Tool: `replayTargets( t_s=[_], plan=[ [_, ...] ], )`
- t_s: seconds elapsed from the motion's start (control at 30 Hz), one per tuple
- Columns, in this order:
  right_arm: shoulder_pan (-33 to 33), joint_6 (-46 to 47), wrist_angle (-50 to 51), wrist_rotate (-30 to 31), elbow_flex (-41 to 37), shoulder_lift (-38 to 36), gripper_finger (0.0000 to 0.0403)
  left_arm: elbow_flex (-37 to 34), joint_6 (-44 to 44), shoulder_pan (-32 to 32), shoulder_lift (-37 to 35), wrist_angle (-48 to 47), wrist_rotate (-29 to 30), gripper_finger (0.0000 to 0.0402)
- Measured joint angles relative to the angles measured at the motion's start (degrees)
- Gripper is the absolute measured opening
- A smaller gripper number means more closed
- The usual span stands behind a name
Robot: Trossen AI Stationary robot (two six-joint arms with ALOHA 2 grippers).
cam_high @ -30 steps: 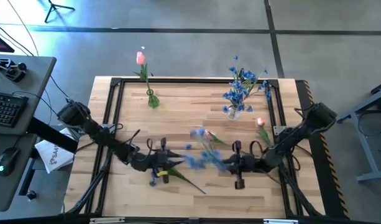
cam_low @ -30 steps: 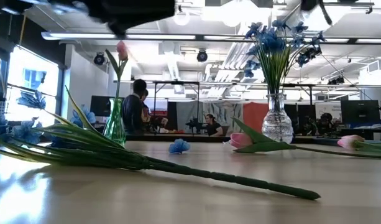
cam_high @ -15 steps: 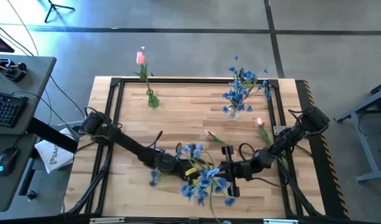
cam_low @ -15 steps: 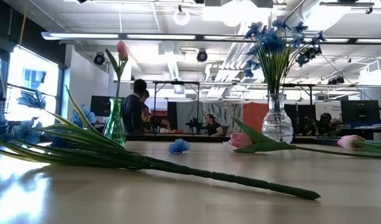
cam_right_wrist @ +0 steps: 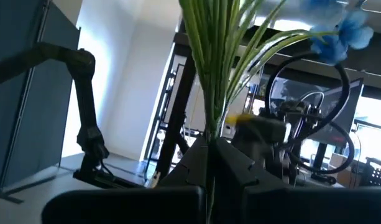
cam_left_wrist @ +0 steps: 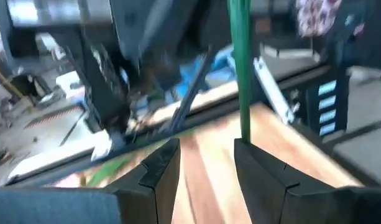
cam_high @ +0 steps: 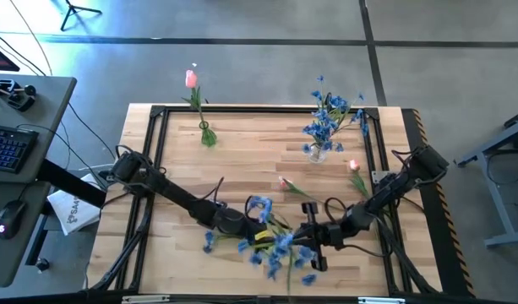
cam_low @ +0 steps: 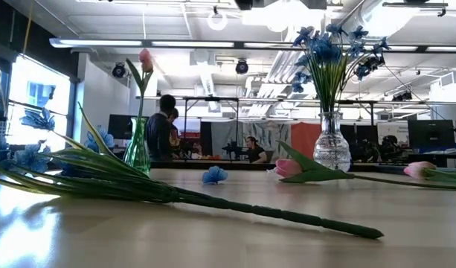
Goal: Sort flowers into vase by color
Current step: Put the right blue flowers into the transparent vase
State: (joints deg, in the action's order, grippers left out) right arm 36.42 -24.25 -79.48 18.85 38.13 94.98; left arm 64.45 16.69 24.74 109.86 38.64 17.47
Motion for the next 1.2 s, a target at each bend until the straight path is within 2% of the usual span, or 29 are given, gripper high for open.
replayTargets(
  t_s=[0.17, 0.3, 0.5, 0.73, 0.87, 1.07, 1.13, 1.2],
  plan=[
    [1.06, -0.05, 1.5, 2.13, 0.0, -0.03, 0.0005, -0.02, 0.49, -1.2, 0.0, -4.87, 0.55, 0.0143],
    [1.2, 0.04, 2.12, 5.01, -1.45, -0.04, 0.0005, -0.02, 1.64, -2.34, 0.0, -4.76, -5.3, 0.0143],
    [1.09, 0.82, 0.72, 4.83, -3.16, -0.04, 0.0005, -0.07, 2.35, -1.83, 0.34, 3.8, -10.2, 0.0143],
    [1.05, -1.73, 0.33, 5.45, -3.21, -0.04, 0.0005, -0.04, 3.72, -1.38, 0.46, 8.91, -6.1, 0.0137],
    [0.43, -1.63, 0.89, 7.05, -3.41, -0.07, 0.0005, -0.07, 5.94, -1.68, 0.55, 8.95, -6.36, 0.0106],
    [-0.73, 0.08, 4.36, 7.71, -3.42, -0.11, 0.0011, -0.07, 5.93, -2.82, 0.5, 6.17, -6.36, 0.0014],
    [-0.74, 0.07, 6.13, 8.32, -3.48, -0.11, 0.0015, -0.07, 4.04, -3.3, -0.11, 2.84, -6.2, 0.0009],
    [-0.23, -0.19, 6.88, 12.28, -3.48, -0.15, 0.002, -0.07, 1.88, -3.53, -0.94, -0.15, -3.88, 0.0011]
  ],
)
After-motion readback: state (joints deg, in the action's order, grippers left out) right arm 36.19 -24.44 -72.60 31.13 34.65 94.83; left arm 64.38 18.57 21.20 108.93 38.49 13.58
